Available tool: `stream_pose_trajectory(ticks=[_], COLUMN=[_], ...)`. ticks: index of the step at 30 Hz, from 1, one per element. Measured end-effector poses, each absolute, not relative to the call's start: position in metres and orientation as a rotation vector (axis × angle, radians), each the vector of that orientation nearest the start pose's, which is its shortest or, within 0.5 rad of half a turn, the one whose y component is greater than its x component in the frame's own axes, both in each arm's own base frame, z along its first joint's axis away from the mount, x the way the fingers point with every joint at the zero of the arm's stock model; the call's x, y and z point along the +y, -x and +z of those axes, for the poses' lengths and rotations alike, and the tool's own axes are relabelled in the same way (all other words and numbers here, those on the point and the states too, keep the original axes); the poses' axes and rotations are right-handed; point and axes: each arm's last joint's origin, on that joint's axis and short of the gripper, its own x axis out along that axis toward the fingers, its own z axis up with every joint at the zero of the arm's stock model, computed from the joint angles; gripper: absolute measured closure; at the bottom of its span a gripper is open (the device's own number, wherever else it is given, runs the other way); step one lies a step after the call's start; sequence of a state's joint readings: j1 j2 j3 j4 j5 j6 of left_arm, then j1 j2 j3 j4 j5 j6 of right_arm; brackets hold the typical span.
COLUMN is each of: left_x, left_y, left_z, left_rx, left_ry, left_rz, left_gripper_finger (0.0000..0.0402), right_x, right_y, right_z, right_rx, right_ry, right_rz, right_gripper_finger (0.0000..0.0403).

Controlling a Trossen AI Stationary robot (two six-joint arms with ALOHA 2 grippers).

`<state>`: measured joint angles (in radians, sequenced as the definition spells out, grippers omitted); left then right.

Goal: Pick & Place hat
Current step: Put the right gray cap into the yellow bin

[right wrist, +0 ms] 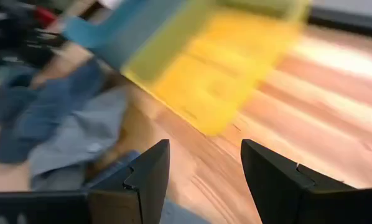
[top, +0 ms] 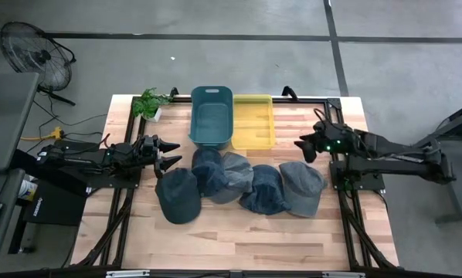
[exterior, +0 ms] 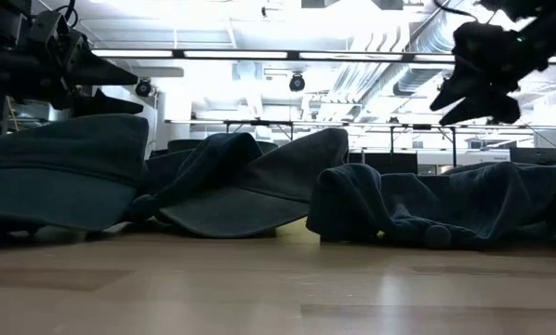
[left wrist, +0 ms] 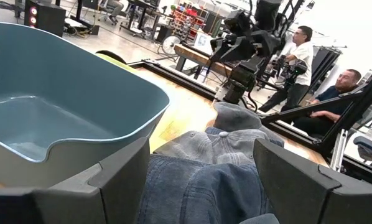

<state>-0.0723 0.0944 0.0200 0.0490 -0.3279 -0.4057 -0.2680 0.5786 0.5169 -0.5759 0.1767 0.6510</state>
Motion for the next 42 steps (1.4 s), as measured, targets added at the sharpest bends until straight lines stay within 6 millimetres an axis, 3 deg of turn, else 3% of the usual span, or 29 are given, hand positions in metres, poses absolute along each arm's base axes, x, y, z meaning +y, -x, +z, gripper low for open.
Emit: stream_pose_trajectory(ticks=[7, 14, 19, 26, 37, 42], left_x=[0.002, 0.002, 0.002, 0.002, 0.002, 0.002], left_y=[-0.101, -0.102, -0.101, -0.102, -0.102, -0.101], left_z=[0.168, 0.168, 0.168, 0.168, 0.168, 0.168], left_rx=[-0.028, -0.027, -0.027, -0.027, -0.027, -0.027], left_ry=[0.399, 0.399, 0.399, 0.399, 0.399, 0.399], left_rz=[0.256, 0.254, 0.254, 0.253, 0.254, 0.254], left_gripper_finger=[0.0118, 0.0118, 0.0118, 0.0118, 0.0118, 0.0118], right_x=[-0.040, -0.038, -0.034, -0.016, 0.012, 0.021], right_y=[-0.123, -0.134, -0.144, -0.153, -0.177, -0.186], right_z=[0.261, 0.276, 0.267, 0.258, 0.241, 0.232], right_rx=[0.756, 0.933, 1.016, 1.095, 1.177, 1.205], right_ry=[-0.895, -1.121, -1.236, -1.268, -1.399, -1.421], right_rz=[-0.907, -0.968, -0.986, -1.042, -1.119, -1.180], right_gripper_finger=[0.0210, 0.0210, 0.0210, 0.0201, 0.0097, 0.0085])
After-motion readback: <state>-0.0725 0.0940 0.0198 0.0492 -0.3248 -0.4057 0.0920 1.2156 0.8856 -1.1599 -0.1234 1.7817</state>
